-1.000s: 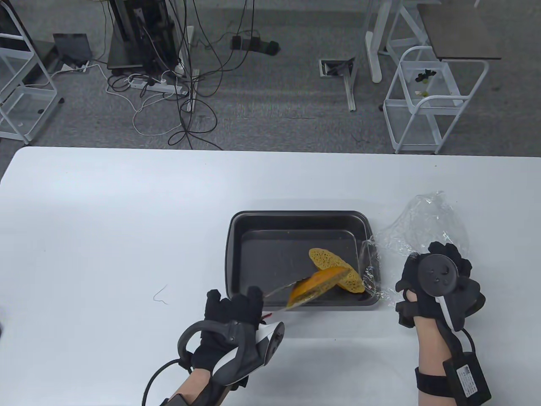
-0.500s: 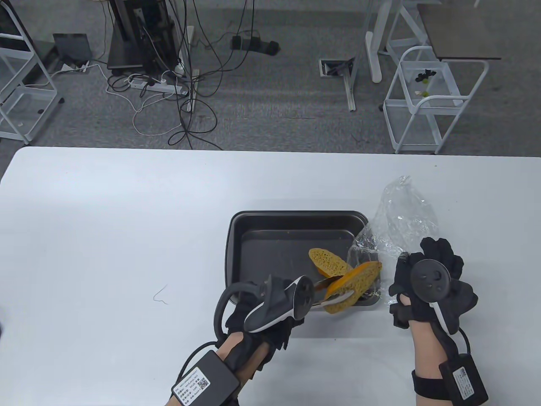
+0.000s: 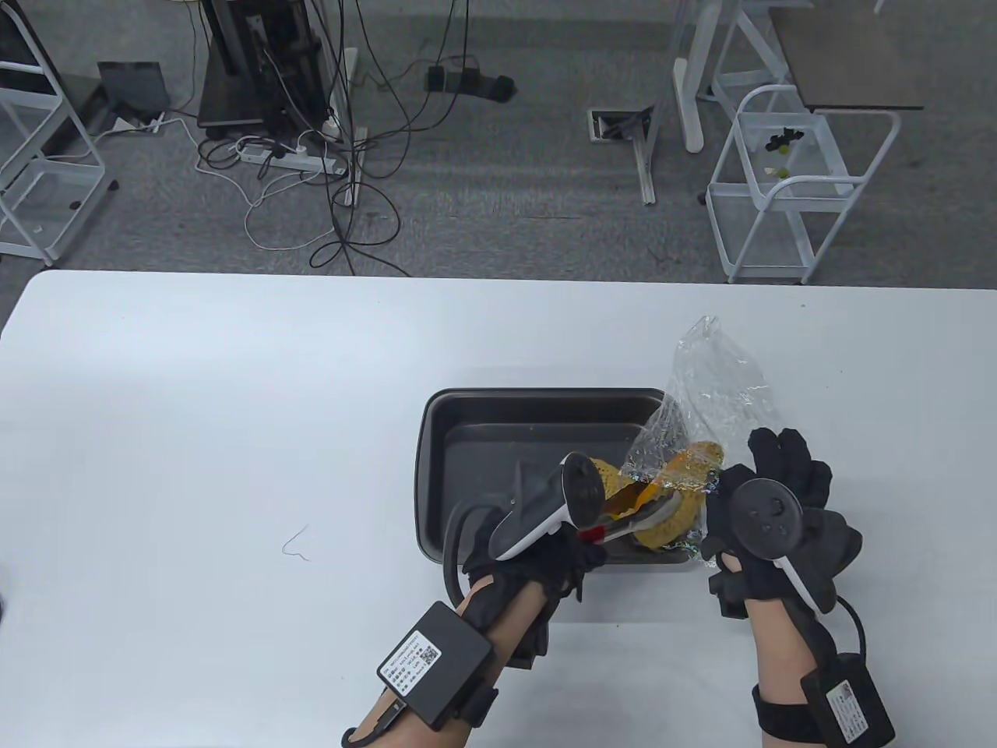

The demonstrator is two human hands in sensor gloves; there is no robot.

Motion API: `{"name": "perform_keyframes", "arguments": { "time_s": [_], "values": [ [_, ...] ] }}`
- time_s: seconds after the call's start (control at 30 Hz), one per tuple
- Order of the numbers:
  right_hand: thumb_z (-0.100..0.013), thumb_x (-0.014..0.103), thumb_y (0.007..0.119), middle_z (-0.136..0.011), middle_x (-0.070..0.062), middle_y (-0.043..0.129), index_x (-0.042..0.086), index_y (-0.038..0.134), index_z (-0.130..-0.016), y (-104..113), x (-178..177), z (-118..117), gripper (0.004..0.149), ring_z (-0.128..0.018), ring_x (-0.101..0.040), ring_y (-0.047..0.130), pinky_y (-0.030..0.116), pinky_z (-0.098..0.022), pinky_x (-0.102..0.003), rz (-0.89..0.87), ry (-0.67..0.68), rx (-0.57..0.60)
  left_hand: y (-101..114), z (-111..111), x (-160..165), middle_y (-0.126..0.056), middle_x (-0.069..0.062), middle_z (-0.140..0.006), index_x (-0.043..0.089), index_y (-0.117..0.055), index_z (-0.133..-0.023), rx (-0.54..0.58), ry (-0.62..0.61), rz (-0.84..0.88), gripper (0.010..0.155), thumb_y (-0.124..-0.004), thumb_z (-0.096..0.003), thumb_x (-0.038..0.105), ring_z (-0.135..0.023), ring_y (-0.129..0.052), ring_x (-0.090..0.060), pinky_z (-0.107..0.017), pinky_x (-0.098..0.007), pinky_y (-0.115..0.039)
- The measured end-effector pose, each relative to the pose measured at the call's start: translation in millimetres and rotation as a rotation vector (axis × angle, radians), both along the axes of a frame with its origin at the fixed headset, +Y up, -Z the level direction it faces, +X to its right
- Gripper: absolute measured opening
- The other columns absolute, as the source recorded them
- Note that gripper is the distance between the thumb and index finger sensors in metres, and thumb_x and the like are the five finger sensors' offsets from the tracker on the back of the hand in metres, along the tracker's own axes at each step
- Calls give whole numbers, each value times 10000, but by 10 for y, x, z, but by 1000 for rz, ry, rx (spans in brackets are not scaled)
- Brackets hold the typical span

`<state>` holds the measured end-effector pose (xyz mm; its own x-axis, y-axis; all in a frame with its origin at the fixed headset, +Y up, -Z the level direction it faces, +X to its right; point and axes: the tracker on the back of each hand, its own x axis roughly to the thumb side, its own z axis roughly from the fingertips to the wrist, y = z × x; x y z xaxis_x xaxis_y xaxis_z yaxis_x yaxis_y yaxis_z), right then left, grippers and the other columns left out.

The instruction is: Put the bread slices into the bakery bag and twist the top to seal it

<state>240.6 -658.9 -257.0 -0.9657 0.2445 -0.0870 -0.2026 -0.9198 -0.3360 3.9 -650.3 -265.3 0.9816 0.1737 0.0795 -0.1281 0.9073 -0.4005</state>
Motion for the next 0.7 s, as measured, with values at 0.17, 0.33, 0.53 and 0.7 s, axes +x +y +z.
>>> {"name": "perform_keyframes", "arguments": {
  "time_s": [0.17, 0.33, 0.53, 0.7],
  "values": [
    [-494, 334, 841, -1015, -229, 787, -55, 949, -521, 21, -10, 17, 405, -980, -538, 683, 460, -677, -722, 36, -76, 3, -19, 4, 64, -1034, -67, -734, 231, -780, -986, 6, 75, -39, 756, -879, -377, 667, -435, -1090, -175, -686, -472, -797],
    [-492, 325, 847, -1047, -231, 742, -64, 947, -517, 31, -49, -13, 403, -1010, -541, 627, 436, -681, -728, -110, 151, -42, -31, -68, 107, -1034, -69, -733, 225, -778, -987, -15, 85, 30, 760, -876, -378, 669, -433, -1091, -174, -685, -472, -798],
    [-492, 327, 842, -1024, -232, 777, -62, 953, -508, 99, -77, 19, 405, -986, -540, 672, 455, -675, -727, -216, 262, -70, -13, -174, 184, -1034, -70, -734, 222, -775, -989, -21, 104, 62, 764, -872, -380, 673, -432, -1090, -173, -684, -472, -798],
    [-493, 311, 843, -1002, -251, 796, -81, 952, -495, 161, -26, 40, 407, -958, -551, 703, 475, -665, -725, -407, 336, -92, 58, -228, 305, -1035, -70, -734, 219, -775, -988, 16, 101, 42, 765, -874, -379, 672, -431, -1091, -176, -686, -474, -797]
  ]
}}
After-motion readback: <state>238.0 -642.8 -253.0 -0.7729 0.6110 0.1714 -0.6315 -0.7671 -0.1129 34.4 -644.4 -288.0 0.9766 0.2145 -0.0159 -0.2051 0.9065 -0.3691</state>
